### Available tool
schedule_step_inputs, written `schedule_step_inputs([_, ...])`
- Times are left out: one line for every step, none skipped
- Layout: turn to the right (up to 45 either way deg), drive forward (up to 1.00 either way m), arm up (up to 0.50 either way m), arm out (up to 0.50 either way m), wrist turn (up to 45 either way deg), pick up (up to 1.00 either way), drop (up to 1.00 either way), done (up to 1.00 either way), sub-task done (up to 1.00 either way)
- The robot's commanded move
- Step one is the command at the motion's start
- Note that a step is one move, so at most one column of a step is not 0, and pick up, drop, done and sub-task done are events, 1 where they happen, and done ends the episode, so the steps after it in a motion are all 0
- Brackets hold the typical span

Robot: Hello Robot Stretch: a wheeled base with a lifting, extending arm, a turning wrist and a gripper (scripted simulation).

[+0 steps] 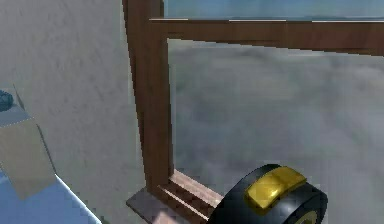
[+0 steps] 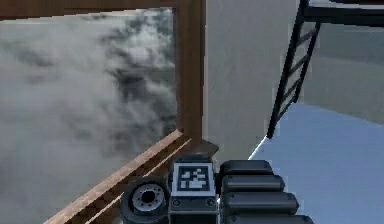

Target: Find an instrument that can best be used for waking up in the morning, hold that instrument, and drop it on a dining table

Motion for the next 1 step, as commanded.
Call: schedule_step_inputs([-18.0,0.0,0.0,0.0,0.0,0.0,0.0,0.0,0.0])
